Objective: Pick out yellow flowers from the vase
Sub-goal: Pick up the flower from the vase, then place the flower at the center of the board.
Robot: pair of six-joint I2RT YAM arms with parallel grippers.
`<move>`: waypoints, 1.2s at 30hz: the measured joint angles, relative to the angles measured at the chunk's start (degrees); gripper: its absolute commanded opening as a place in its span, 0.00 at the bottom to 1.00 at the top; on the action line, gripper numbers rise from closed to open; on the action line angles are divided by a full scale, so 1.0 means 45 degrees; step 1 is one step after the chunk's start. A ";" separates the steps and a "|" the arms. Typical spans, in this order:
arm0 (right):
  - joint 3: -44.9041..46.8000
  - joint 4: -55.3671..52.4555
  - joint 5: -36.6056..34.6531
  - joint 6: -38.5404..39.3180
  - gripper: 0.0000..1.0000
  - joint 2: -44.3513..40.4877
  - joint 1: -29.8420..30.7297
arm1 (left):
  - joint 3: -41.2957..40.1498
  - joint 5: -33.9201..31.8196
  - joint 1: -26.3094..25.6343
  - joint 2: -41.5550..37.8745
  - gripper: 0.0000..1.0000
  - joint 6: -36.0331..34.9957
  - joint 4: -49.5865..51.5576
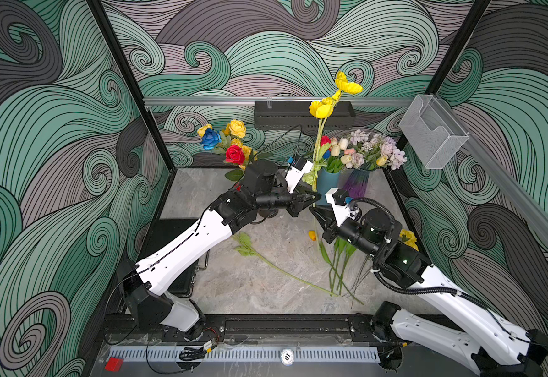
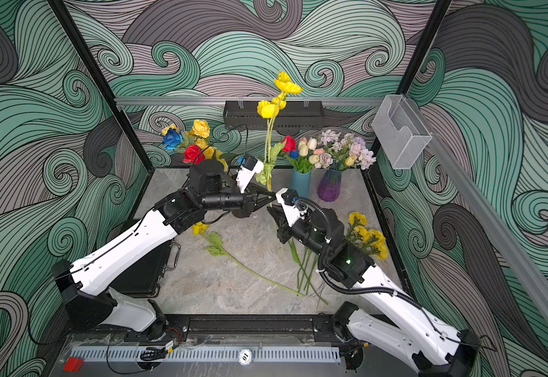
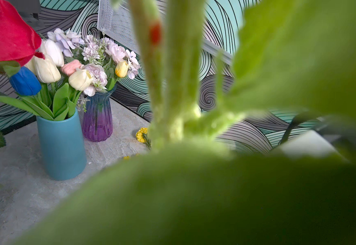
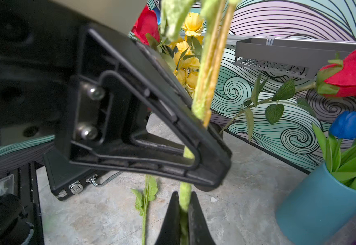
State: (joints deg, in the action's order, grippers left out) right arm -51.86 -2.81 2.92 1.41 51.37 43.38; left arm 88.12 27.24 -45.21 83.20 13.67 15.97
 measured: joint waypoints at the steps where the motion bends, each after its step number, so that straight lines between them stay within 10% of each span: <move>1: 0.0000 0.0005 0.0010 0.0010 0.03 0.0010 0.0000 | -0.0078 -0.0010 0.0000 -0.0078 0.11 -0.0029 -0.0015; 21: -0.0160 -0.0661 0.0107 0.0019 0.00 0.0209 0.0015 | -0.2691 -0.3444 -0.0058 -0.4347 0.71 -0.1579 -0.0272; 36: -0.0563 -0.2001 0.0534 0.0398 0.00 0.2050 0.2429 | -0.4396 -0.7849 -0.0058 -0.9947 0.79 -0.3502 -0.0801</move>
State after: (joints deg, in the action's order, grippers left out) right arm -54.39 -11.81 5.32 3.20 60.60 54.30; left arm 68.34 -8.08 -45.47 38.44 -2.09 12.36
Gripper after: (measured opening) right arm 0.070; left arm 0.782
